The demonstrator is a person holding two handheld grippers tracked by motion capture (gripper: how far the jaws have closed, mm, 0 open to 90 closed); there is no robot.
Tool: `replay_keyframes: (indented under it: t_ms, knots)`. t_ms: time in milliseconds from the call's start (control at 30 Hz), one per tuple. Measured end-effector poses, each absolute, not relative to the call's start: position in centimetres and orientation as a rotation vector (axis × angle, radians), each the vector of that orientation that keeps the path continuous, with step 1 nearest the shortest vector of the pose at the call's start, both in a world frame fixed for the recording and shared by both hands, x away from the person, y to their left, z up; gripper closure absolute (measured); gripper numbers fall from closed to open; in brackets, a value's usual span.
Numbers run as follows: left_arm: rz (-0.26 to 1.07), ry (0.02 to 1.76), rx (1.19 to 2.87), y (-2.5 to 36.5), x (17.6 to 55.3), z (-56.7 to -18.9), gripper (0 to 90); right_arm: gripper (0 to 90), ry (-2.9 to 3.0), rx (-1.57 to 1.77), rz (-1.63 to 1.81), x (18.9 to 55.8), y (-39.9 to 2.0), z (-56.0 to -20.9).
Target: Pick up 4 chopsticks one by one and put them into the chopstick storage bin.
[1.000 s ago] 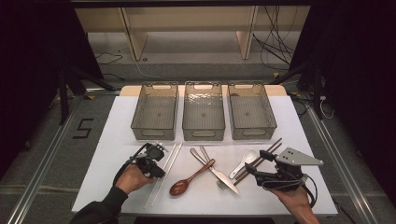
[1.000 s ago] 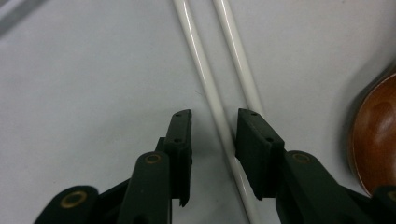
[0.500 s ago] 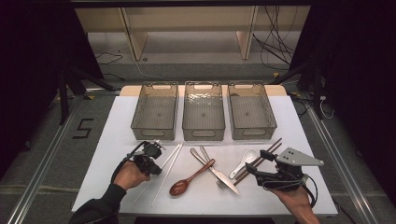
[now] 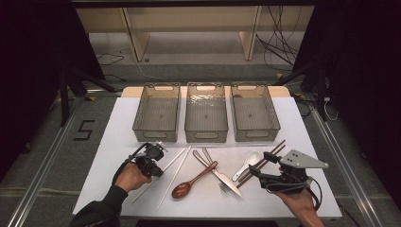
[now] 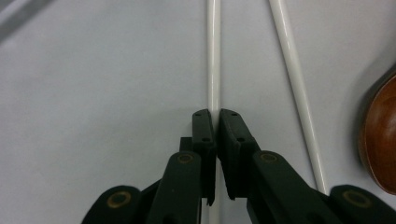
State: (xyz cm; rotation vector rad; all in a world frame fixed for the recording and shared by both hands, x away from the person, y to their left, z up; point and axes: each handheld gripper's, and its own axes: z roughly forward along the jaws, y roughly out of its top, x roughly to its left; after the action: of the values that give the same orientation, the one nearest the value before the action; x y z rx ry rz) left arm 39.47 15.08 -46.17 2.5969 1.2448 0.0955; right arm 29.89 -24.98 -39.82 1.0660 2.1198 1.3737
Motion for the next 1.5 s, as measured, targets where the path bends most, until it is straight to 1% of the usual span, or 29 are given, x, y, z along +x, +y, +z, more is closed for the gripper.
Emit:
replay_keyframes:
  t_ms: [600,900,1000,1167,1367,1500]
  knots:
    - [0.098,1.196,2.571,15.8,39.2,-44.9,84.7,30.1,2.113,1.067,1.377,29.9,-25.1,-39.8]
    - [0.099,1.181,2.523,16.3,38.9,-43.7,84.7,30.2,2.109,1.073,1.375,29.9,-25.1,-39.7]
    - [0.084,1.153,2.5,16.3,38.6,-42.9,84.7,30.1,2.108,1.074,1.373,29.9,-25.1,-39.7]
    - [0.115,1.1,2.471,15.8,38.0,-41.2,84.7,30.2,2.109,1.074,1.373,29.9,-25.1,-39.8]
    - [0.178,1.053,2.438,15.3,37.8,-39.1,84.8,30.2,2.106,1.078,1.37,29.9,-25.1,-39.8]
    - [0.22,1.052,2.393,15.2,38.7,-37.4,84.8,30.1,2.108,1.08,1.366,30.0,-25.1,-39.9]
